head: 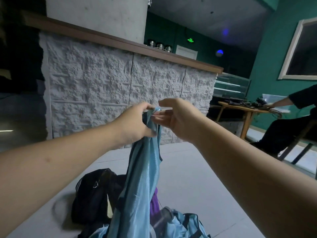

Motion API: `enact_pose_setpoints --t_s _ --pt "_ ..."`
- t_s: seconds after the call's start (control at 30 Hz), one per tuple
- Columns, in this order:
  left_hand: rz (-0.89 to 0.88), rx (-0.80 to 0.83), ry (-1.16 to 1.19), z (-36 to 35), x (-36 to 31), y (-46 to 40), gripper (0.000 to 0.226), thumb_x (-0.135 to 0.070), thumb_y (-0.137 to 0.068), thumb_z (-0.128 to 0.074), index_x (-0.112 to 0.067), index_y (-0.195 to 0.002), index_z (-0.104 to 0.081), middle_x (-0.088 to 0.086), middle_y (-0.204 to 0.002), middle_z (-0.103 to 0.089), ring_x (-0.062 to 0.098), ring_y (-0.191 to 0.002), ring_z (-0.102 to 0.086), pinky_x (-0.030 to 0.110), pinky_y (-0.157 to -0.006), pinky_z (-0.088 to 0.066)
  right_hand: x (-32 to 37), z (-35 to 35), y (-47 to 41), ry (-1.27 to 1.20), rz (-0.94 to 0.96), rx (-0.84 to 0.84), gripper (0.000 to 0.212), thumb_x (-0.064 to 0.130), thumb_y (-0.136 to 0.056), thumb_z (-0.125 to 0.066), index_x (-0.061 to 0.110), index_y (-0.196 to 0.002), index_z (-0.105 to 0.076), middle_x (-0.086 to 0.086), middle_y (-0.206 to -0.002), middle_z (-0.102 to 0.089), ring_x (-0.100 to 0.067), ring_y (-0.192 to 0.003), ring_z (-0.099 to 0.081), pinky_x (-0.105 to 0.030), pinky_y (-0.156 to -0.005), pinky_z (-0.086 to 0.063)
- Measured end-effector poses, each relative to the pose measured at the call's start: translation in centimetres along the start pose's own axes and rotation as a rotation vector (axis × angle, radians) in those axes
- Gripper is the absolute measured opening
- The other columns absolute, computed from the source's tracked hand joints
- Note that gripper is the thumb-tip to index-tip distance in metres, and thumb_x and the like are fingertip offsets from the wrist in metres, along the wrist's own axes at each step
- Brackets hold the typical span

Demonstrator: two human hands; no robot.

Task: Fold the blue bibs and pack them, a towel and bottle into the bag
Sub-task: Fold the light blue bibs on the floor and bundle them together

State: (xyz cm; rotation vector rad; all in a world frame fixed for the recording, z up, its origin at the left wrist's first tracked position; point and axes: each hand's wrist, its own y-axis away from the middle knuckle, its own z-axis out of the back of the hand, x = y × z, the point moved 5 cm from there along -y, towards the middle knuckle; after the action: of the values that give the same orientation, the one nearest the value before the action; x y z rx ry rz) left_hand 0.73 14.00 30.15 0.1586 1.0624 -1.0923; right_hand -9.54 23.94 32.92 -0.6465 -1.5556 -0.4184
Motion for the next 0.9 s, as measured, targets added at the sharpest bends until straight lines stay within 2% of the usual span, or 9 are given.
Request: enact_pose_setpoints --t_s 0.07,0.17,0.3,0.4,0.5,0.6,0.73,0.8,0.9 --pt "-0.014 -0.02 -0.034 0.4 -0.4 -0.1 0.062 -0.003 -0.076 -0.086 -0.034 -0.122 -0.06 -0.001 -0.105 -0.071 0.018 -0.093 -0.07 0.039 -0.079 -0.061 -0.2 1.2 0.2 -0.039 0.079 -0.025 0.012 0.0 -0.099 -0.052 -0.004 -0.108 -0.059 -0.02 -0.074 -0.068 -0.036 -0.073 -0.072 -0.043 -0.075 -0.064" --pt "0.024 -0.1 0.109 1.7 -0.9 0.1 0.052 0.011 -0.084 -0.071 -0.028 -0.118 -0.063 0.003 -0.107 -0.069 0.021 -0.094 -0.069 0.036 -0.079 -0.061 -3.4 4.3 -0.1 -0.003 0.138 -0.07 0.041 -0.013 -0.083 -0.044 0.002 -0.117 -0.06 -0.019 -0.088 -0.067 -0.035 -0.083 -0.068 -0.046 -0.081 -0.061" --pt "0.057 -0.14 0.329 3.0 -1.6 -0.2 0.051 0.017 -0.086 -0.064 -0.02 -0.12 -0.065 0.012 -0.112 -0.07 0.03 -0.101 -0.071 0.049 -0.091 -0.06 -12.3 5.1 0.9 0.218 -0.123 0.193 0.073 0.003 -0.063 -0.069 0.023 -0.132 -0.06 -0.004 -0.126 -0.071 -0.024 -0.121 -0.062 -0.048 -0.108 -0.038" --pt "0.051 -0.13 0.395 3.3 -2.2 -0.5 0.045 0.017 -0.086 -0.063 -0.019 -0.113 -0.067 0.013 -0.108 -0.072 0.03 -0.1 -0.072 0.047 -0.09 -0.06 -16.8 4.7 2.2 0.24 -0.211 0.272 0.079 0.022 -0.069 -0.09 0.014 -0.139 -0.054 -0.006 -0.134 -0.068 -0.025 -0.127 -0.062 -0.041 -0.11 -0.041" --pt "0.054 -0.133 0.421 3.6 -2.0 -0.8 0.043 0.017 -0.086 -0.062 -0.018 -0.109 -0.067 0.013 -0.108 -0.072 0.03 -0.099 -0.072 0.045 -0.087 -0.061 -18.2 3.3 2.9 0.096 -0.179 0.228 0.042 0.005 -0.083 -0.081 -0.006 -0.12 -0.066 -0.021 -0.116 -0.074 -0.037 -0.11 -0.071 -0.043 -0.1 -0.055" --pt "0.09 -0.218 0.416 4.8 0.4 -1.4 0.045 0.016 -0.085 -0.065 -0.021 -0.111 -0.067 0.011 -0.108 -0.073 0.027 -0.096 -0.073 0.042 -0.083 -0.062 -17.5 2.7 3.1 0.09 -0.125 0.197 0.008 -0.002 -0.091 -0.069 -0.003 -0.096 -0.076 -0.025 -0.097 -0.075 -0.036 -0.086 -0.072 -0.042 -0.085 -0.06" --pt "0.339 -0.382 0.559 6.6 7.9 -2.6 0.04 0.011 -0.086 -0.069 -0.009 -0.121 -0.066 0.016 -0.108 -0.072 0.029 -0.085 -0.074 0.039 -0.069 -0.062 -16.1 2.6 3.2 0.007 -0.161 0.294 0.013 0.001 -0.092 -0.067 -0.005 -0.102 -0.074 -0.024 -0.099 -0.074 -0.033 -0.085 -0.072 -0.04 -0.083 -0.061" --pt "0.537 -0.346 0.67 6.0 11.7 -2.5 0.036 0.005 -0.091 -0.067 -0.001 -0.127 -0.065 0.015 -0.099 -0.072 0.025 -0.073 -0.073 0.033 -0.057 -0.062 -15.5 2.5 3.2 -0.036 -0.163 0.342 0.015 0.004 -0.09 -0.068 -0.004 -0.102 -0.073 -0.022 -0.097 -0.074 -0.029 -0.08 -0.073 -0.036 -0.078 -0.061" --pt "0.592 -0.325 0.864 4.6 14.5 -2.0 0.04 -0.014 -0.098 -0.066 0.0 -0.135 -0.061 0.017 -0.108 -0.072 0.02 -0.064 -0.073 0.032 -0.054 -0.062 -14.9 2.3 2.9 -0.097 -0.162 0.376 0.025 0.012 -0.088 -0.069 -0.002 -0.109 -0.072 -0.021 -0.102 -0.073 -0.031 -0.085 -0.072 -0.041 -0.085 -0.06"
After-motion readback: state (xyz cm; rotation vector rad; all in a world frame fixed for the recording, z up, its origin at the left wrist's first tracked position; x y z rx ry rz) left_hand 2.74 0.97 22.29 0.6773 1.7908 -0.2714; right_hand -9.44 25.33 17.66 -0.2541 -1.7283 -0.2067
